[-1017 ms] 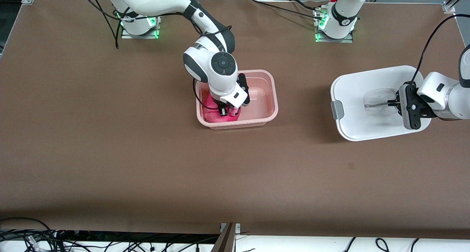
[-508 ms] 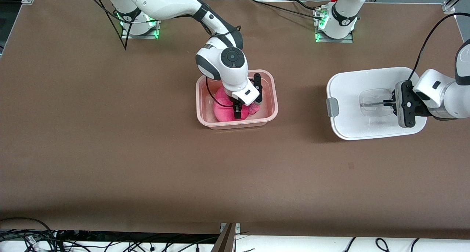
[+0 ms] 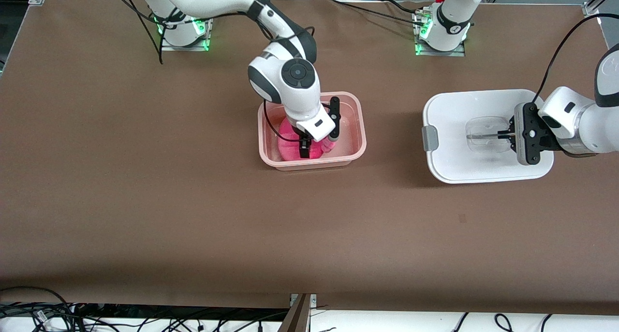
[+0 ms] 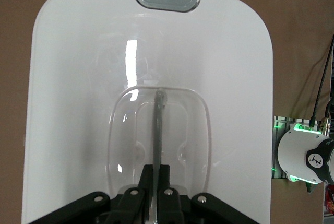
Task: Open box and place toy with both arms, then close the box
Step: 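Carry the lid onto the box with the left gripper while the right gripper withdraws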
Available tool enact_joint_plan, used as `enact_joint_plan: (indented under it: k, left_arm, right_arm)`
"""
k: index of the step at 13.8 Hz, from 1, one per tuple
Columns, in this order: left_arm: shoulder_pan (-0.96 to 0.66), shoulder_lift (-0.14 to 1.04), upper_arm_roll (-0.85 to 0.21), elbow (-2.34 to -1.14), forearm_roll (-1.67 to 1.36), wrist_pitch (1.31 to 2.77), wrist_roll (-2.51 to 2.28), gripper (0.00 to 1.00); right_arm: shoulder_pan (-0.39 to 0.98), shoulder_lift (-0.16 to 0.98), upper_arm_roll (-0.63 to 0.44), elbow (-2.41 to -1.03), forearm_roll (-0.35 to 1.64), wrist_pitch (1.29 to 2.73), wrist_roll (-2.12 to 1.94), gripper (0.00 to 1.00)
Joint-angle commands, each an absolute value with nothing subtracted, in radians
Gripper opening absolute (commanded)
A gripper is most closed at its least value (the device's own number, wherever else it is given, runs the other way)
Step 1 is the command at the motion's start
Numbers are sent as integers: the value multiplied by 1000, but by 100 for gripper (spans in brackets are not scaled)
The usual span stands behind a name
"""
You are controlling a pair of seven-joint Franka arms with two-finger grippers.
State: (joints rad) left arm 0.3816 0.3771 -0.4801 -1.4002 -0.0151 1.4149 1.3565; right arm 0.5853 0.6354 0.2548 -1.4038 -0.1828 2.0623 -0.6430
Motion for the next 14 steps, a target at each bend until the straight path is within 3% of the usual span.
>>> enact_joint_plan:
  k: [1, 5, 10, 14]
  left_arm:
    - [382, 370, -532, -1393, -40, 1402, 1368, 0]
    - [257, 380, -563, -1396, -44, 1477, 1245, 0]
    - [13, 485, -558, -1393, -32, 1644, 1057, 0]
    - [-165, 541, -548, -1391, -18, 1804, 818, 0]
  right_arm:
    - [552, 502, 247, -1425, -150, 1927, -644, 100]
    - [386, 433, 236, -1382, -140, 1842, -650, 100]
    - [160, 376, 230, -1351, -64, 1764, -707, 100]
    - [133, 302, 56, -1361, 75, 1679, -677, 100]
